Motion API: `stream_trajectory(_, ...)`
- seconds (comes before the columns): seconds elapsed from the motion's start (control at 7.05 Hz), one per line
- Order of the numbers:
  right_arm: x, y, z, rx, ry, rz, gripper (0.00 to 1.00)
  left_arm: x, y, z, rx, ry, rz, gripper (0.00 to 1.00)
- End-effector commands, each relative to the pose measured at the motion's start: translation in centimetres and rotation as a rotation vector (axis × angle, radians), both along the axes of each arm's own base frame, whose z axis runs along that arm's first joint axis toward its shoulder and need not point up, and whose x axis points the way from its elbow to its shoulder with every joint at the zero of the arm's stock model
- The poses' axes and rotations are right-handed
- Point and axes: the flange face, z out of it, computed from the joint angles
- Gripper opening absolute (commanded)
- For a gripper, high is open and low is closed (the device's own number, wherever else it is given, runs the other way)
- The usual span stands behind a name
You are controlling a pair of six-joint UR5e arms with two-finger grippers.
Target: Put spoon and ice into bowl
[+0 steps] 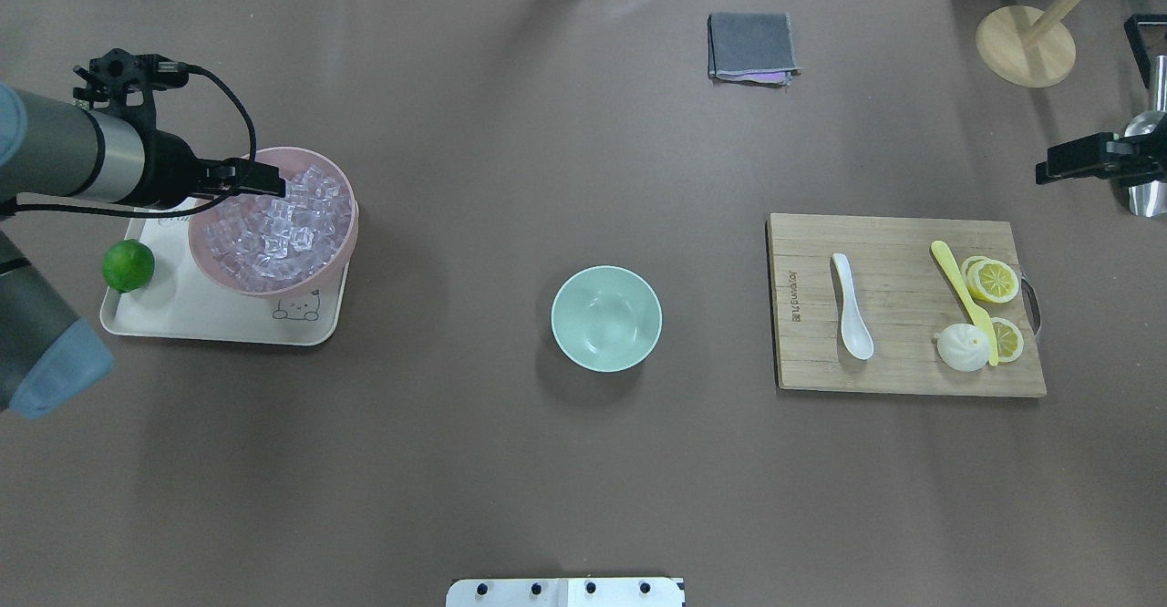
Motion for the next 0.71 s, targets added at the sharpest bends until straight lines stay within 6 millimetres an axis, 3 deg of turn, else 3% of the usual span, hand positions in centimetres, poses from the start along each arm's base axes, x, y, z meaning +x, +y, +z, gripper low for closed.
stream_trajectory(0.0,-1.3,0.1,-0.2,0.002,0.007,0.0,1.0,4.1,1.3,0.1,0.011,-0.072,-0.005,0.97)
stream_trajectory(0.28,-1.3,0.1,-0.2,0.002,0.007,0.0,1.0,5.4,1.7,1.1,0.018,-0.101,-0.002,0.82)
stream_trajectory(0.43,-1.3,0.1,-0.2,0.002,0.007,0.0,1.0,5.5,1.6,1.6,0.016,-0.112,0.002,0.69)
stream_trajectory(0.57,-1.3,0.1,-0.3,0.003,0.006,0.0,1.0,5.8,1.4,1.9,0.013,-0.117,0.005,0.66)
